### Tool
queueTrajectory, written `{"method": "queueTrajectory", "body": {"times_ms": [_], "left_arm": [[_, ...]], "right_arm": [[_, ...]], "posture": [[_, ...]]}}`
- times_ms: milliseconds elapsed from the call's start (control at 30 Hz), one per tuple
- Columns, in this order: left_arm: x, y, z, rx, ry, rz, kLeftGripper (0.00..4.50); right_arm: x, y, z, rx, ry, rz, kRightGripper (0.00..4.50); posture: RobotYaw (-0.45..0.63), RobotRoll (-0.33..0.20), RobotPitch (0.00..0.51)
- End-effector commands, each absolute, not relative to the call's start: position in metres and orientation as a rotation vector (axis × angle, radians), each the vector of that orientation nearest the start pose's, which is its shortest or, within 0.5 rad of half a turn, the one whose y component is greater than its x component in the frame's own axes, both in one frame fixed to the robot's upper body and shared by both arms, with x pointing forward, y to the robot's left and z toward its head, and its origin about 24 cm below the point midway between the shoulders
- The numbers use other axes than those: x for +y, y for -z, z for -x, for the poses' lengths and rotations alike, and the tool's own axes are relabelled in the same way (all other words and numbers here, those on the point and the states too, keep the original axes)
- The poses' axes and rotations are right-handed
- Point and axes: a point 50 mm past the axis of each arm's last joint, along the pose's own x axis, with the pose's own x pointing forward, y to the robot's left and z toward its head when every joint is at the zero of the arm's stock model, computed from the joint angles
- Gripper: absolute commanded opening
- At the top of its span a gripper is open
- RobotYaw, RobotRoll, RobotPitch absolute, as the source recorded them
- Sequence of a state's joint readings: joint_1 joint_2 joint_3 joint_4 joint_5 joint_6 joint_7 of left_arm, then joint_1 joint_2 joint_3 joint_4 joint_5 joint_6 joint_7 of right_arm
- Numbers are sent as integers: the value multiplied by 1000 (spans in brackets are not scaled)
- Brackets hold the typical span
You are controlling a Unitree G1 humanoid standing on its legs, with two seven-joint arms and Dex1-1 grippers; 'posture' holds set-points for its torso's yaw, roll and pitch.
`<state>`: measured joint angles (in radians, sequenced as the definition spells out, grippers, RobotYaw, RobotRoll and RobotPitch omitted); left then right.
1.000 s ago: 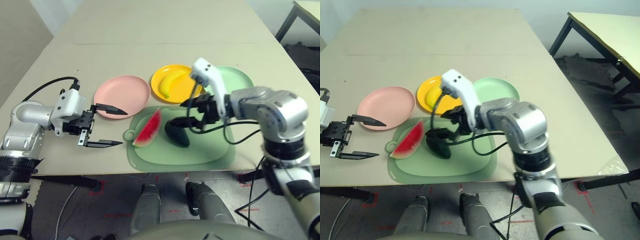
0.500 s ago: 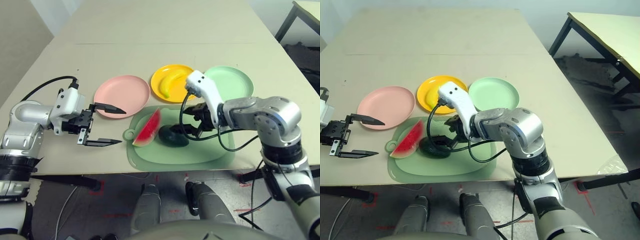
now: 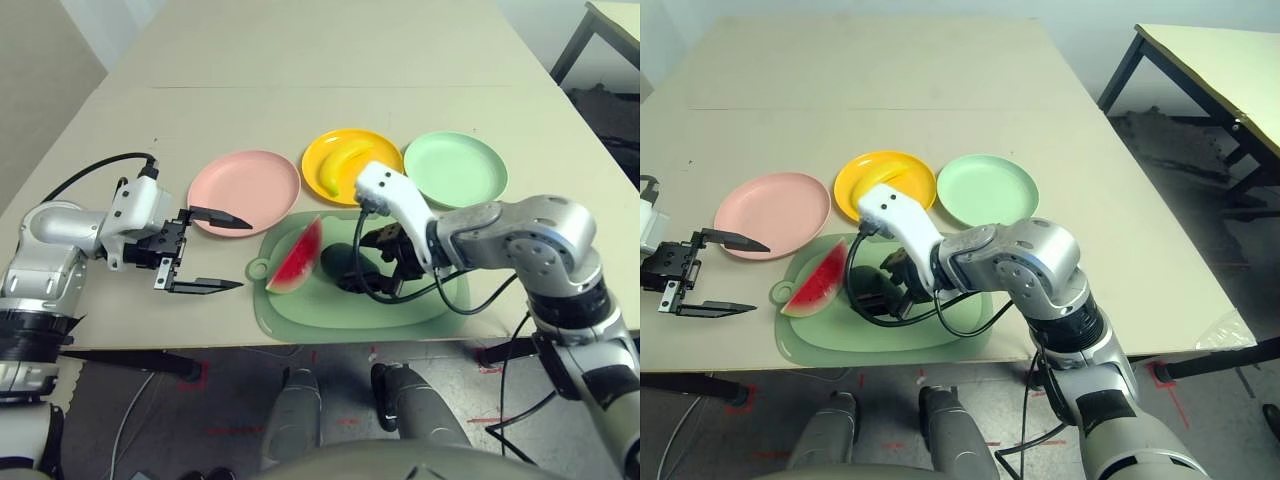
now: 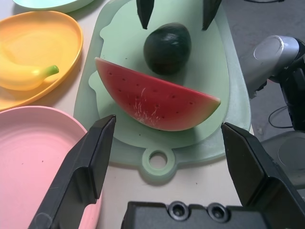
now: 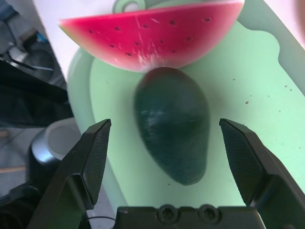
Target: Place the fruits into color-matched plates.
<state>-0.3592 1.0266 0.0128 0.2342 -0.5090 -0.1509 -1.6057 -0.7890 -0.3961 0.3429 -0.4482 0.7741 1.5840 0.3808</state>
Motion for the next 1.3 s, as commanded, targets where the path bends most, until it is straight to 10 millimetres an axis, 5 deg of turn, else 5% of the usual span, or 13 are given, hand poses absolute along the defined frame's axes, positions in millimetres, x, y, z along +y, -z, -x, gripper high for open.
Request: {"method": "queueTrajectory", "body": {"times_ms": [33,767,833,1233,1300], "left_arm": [[276,-184,-255,127,1449,-674,4500],[281,-190,-254,121,1421,-692,4500],[282,-190,-254,119,1419,-693,4500],[280,-190,-253,111,1419,-689,4500],[280,-190,-253,112,1420,-688,4500]], "right_arm": [[-53,-165,-242,728,-1136,381,4474],[-42,-154,-239,781,-1191,332,4385],[-42,-154,-239,785,-1196,329,4036],[-42,-153,-239,791,-1202,319,17],[-41,-154,-240,766,-1191,344,17]], "posture": [[75,0,192],[101,0,193],[102,0,194],[100,0,193],[93,0,195]]}}
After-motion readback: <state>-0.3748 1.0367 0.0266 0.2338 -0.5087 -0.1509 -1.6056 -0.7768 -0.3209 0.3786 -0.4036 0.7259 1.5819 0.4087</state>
